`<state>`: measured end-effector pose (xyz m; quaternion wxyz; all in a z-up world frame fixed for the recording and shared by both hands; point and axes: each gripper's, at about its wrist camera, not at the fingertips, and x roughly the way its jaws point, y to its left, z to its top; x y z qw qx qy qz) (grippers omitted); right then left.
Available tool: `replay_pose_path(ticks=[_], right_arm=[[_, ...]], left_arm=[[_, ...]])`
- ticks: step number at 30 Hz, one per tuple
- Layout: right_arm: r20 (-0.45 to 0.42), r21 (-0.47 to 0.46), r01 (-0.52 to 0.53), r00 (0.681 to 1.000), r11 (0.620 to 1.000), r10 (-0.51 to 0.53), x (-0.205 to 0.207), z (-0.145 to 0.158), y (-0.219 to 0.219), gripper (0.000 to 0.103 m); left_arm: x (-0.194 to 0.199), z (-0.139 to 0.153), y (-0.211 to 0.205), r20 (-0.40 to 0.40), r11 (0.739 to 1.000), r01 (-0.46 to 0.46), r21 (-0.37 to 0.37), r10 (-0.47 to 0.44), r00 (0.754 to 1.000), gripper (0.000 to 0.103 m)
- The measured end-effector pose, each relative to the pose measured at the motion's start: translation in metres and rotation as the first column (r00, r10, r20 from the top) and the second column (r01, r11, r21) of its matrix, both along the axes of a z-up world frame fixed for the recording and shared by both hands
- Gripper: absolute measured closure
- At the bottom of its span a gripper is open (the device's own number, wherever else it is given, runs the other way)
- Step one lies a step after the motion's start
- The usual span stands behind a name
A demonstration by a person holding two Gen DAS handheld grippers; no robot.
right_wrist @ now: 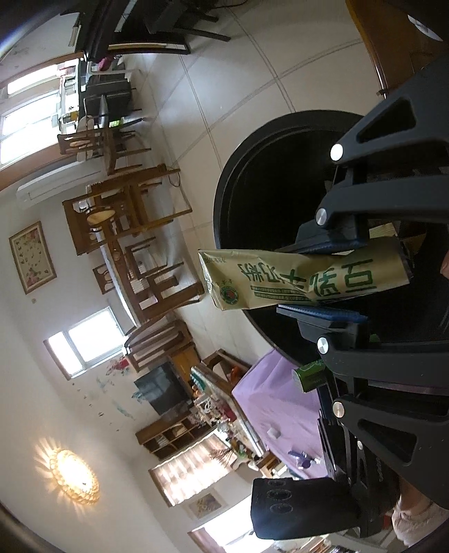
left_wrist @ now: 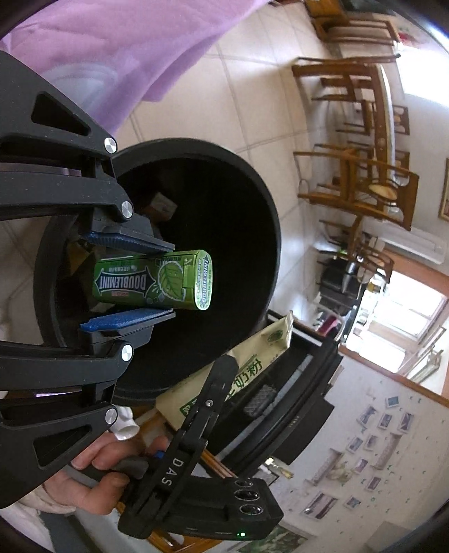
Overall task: Collect trash
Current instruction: 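Carry the tube and tin over the black bin and open both tools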
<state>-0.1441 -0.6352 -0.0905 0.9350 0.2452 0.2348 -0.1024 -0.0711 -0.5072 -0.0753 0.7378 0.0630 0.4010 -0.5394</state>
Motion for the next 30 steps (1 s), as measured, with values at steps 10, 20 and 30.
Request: replay_pose_path(ticks=[10, 20, 30], right_arm=[[-0.040, -0.056, 0.036, 0.998, 0.998, -0.039, -0.004, -0.009, -0.004, 0.077], [-0.050, -0.050, 0.046, 0.998, 0.998, -0.049, -0.007, -0.009, -0.009, 0.076], [-0.045, -0.023, 0.061, 0.997, 0.998, -0.062, -0.012, -0.012, -0.012, 0.018]], left_arm=[[-0.009, -0.006, -0.019, 0.003, 0.999, 0.023, 0.040, -0.024, 1.000, 0.071], [-0.014, -0.008, -0.028, -0.004, 0.998, 0.034, 0.058, -0.034, 0.999, 0.071], [-0.008, 0.011, -0.004, 0.040, 0.998, -0.020, 0.052, 0.018, 0.999, 0.030]])
